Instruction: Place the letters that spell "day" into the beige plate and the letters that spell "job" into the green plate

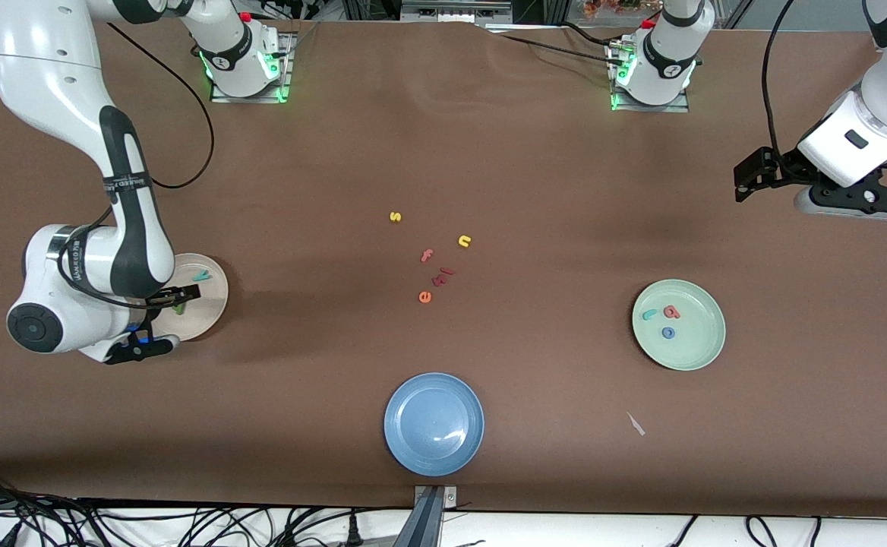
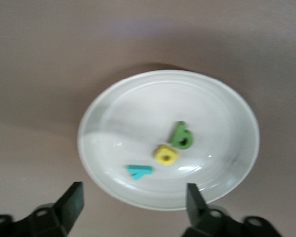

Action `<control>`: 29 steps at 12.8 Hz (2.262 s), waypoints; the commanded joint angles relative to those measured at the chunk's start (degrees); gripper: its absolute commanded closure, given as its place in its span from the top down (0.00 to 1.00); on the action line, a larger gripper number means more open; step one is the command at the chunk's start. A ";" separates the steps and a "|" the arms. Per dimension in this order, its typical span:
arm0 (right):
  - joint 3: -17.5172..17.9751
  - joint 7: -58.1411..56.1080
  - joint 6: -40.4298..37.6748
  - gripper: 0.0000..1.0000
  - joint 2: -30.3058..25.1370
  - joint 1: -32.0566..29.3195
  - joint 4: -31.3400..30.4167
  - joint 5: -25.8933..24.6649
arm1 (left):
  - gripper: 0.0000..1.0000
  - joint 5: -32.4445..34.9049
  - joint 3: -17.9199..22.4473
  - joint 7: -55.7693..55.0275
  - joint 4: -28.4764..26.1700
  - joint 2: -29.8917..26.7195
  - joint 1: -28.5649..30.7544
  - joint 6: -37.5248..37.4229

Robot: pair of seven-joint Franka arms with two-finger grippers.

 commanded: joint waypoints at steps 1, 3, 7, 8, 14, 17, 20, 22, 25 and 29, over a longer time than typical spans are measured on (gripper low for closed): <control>0.06 4.11 -3.92 1.00 -0.90 2.53 2.39 0.80 | 1.00 -1.48 0.63 0.85 0.43 -0.54 -0.45 -0.96; -0.03 6.05 -6.99 1.00 -1.78 4.55 3.53 0.63 | 1.00 -1.48 0.63 0.85 0.34 -0.54 -0.54 -0.96; -0.12 6.76 -11.23 1.00 -6.07 7.80 4.17 -0.07 | 1.00 -1.48 0.54 0.76 0.43 -0.54 -0.72 -0.96; 0.05 7.46 -10.10 1.00 -9.48 7.90 0.85 0.01 | 1.00 -1.48 0.54 0.76 0.43 -0.54 -0.72 -0.96; 7.87 13.18 1.87 1.00 -35.24 0.71 -24.66 -1.22 | 1.00 -1.48 0.54 0.85 0.43 -0.54 -0.80 -0.96; 7.88 12.57 -4.35 1.00 -40.96 -1.24 -24.77 -3.75 | 1.00 -1.48 0.54 0.77 0.43 -0.54 -0.80 -0.96; 7.09 11.16 -13.06 1.00 -41.69 -1.51 -19.94 -7.02 | 1.00 -1.48 0.54 0.85 0.43 -0.54 -0.80 -0.96; 4.46 11.07 -14.04 1.00 -41.86 -1.51 -19.31 -4.32 | 1.00 -1.48 0.54 0.85 0.43 -0.54 -0.72 -1.49; 1.64 11.25 -14.75 1.00 -41.77 -0.90 -19.05 -1.21 | 1.00 -1.48 0.46 0.50 0.51 -0.54 -0.89 -1.49; 1.55 11.60 -15.18 1.00 -39.67 -0.63 -15.02 -1.66 | 1.00 -1.48 0.46 0.76 0.51 -0.54 -0.80 -1.58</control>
